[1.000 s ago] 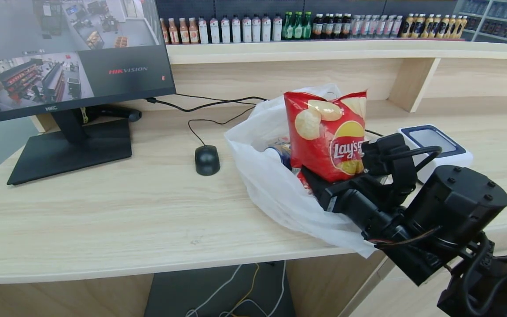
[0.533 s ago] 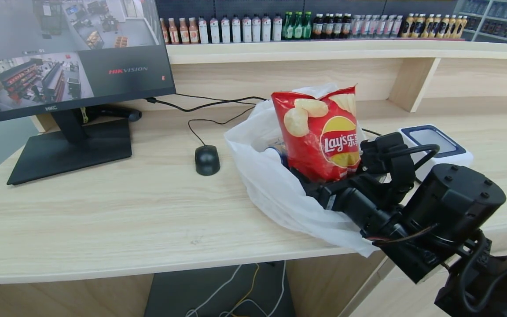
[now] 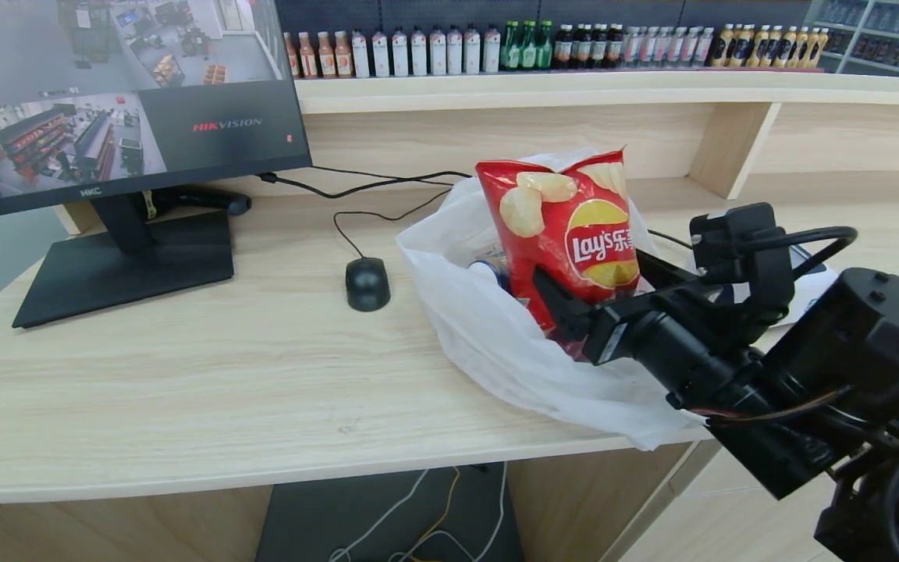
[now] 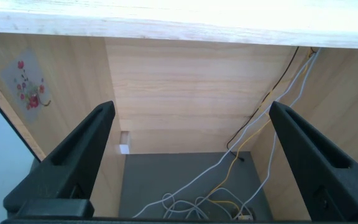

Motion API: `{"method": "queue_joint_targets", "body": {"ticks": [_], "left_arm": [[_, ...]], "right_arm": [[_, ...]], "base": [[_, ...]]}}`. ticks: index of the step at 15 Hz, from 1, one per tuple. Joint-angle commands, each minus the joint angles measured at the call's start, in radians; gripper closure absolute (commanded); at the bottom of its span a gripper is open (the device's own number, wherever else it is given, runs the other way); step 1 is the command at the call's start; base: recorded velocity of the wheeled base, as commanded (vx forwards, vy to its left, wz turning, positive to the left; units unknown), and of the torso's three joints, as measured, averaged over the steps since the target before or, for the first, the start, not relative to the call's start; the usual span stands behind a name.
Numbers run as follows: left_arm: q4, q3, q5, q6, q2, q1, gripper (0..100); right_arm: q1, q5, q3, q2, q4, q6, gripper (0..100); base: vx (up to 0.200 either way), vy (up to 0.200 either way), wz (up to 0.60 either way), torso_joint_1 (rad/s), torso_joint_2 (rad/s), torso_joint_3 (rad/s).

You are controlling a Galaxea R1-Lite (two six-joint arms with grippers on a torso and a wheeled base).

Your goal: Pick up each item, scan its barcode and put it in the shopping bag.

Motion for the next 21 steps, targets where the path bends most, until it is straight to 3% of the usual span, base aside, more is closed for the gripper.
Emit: {"method": "queue_joint_targets", "body": {"ticks": [1, 7, 10, 13, 21], "left_arm": [[0.0, 0.0, 0.0, 0.0, 0.0, 0.0, 0], [0.0, 0.0, 0.0, 0.0, 0.0, 0.0, 0], [0.0, 0.0, 0.0, 0.0, 0.0, -0.001, 0], [0.0, 0.0, 0.0, 0.0, 0.0, 0.0, 0], [0.0, 0.0, 0.0, 0.0, 0.0, 0.0, 0]], "right_arm": [[0.0, 0.0, -0.008, -0.056, 0.001, 0.0, 0], [-0.008, 0.0, -0.167, 0.012, 0.012, 0.0, 0], [-0.035, -0.002, -0.177, 0.108, 0.007, 0.001, 0], [-0.078, 0.0, -0.273, 0.188, 0.007, 0.003, 0], [-0.1, 0.0, -0.316, 0.217, 0.007, 0.006, 0]], "base": [[0.0, 0.0, 0.0, 0.0, 0.0, 0.0], [0.0, 0.0, 0.0, 0.0, 0.0, 0.0], [0.0, 0.0, 0.0, 0.0, 0.0, 0.0], [0.0, 0.0, 0.0, 0.0, 0.0, 0.0], [0.0, 0.0, 0.0, 0.0, 0.0, 0.0]]}}
